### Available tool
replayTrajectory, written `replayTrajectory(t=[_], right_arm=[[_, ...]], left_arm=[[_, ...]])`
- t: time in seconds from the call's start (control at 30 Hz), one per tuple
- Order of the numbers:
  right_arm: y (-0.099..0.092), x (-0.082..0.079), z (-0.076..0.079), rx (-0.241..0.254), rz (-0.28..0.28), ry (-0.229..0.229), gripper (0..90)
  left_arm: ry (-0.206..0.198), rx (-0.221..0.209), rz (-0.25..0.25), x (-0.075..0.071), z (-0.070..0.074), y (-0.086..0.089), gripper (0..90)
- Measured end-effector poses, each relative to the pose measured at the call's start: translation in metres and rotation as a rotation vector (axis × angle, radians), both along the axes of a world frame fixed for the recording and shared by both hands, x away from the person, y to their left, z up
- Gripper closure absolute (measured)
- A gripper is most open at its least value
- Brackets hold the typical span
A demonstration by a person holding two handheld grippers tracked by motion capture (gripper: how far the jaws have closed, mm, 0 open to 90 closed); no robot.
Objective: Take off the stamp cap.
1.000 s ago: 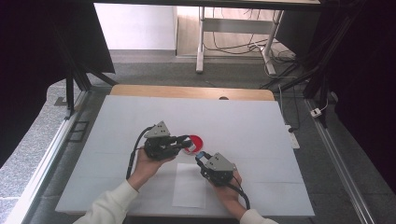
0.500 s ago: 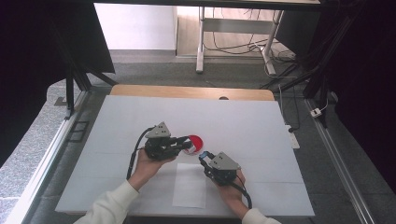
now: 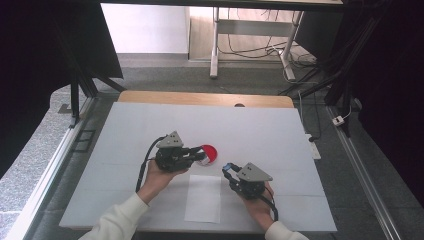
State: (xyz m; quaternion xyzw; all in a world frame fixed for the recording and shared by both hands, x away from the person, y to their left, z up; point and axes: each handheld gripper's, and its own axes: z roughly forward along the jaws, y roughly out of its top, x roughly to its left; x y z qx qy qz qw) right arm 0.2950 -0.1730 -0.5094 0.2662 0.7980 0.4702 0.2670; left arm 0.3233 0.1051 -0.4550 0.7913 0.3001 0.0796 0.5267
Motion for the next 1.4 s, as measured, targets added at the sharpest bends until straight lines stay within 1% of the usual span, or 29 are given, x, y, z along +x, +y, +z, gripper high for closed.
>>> replayTrajectory(t=[0.13, 0.17, 0.23, 0.37, 0.43, 0.6, 0.7, 0.87, 1.03, 1.4], right_arm=[[-0.016, -0.002, 0.003, 0.01, 0.003, 0.012, 66.0], [-0.021, -0.003, 0.004, 0.002, 0.0, 0.011, 66.0], [-0.029, -0.007, 0.005, -0.005, -0.014, 0.01, 66.0], [-0.05, -0.014, 0.005, 0.01, -0.043, 0.004, 66.0], [-0.06, -0.017, 0.006, 0.005, -0.058, 0.003, 66.0], [-0.074, -0.017, 0.008, 0.005, -0.07, -0.014, 65.9], [-0.077, -0.015, 0.008, 0.009, -0.072, -0.002, 65.9], [-0.075, -0.012, 0.008, 0.011, -0.068, 0.006, 65.8], [-0.076, -0.012, 0.01, 0.021, -0.069, -0.002, 65.8], [-0.076, -0.011, 0.01, 0.021, -0.07, -0.001, 65.8]], left_arm=[[-0.001, -0.001, 0.004, 0.0, 0.0, 0.002, 75.5], [0.0, -0.002, 0.005, 0.001, 0.0, 0.003, 75.5], [0.0, -0.002, 0.006, 0.001, 0.0, 0.004, 75.5], [-0.002, -0.004, 0.008, 0.002, 0.001, 0.005, 75.5], [-0.003, -0.003, 0.009, 0.002, 0.001, 0.005, 75.5], [-0.013, 0.005, 0.012, 0.002, 0.002, 0.007, 75.5], [-0.019, 0.008, 0.019, 0.003, 0.003, 0.009, 75.5], [-0.027, 0.014, 0.031, 0.003, 0.004, 0.012, 75.5], [-0.036, 0.017, 0.034, 0.003, 0.005, 0.014, 75.4], [-0.049, 0.03, 0.043, 0.007, 0.007, 0.014, 75.4]])
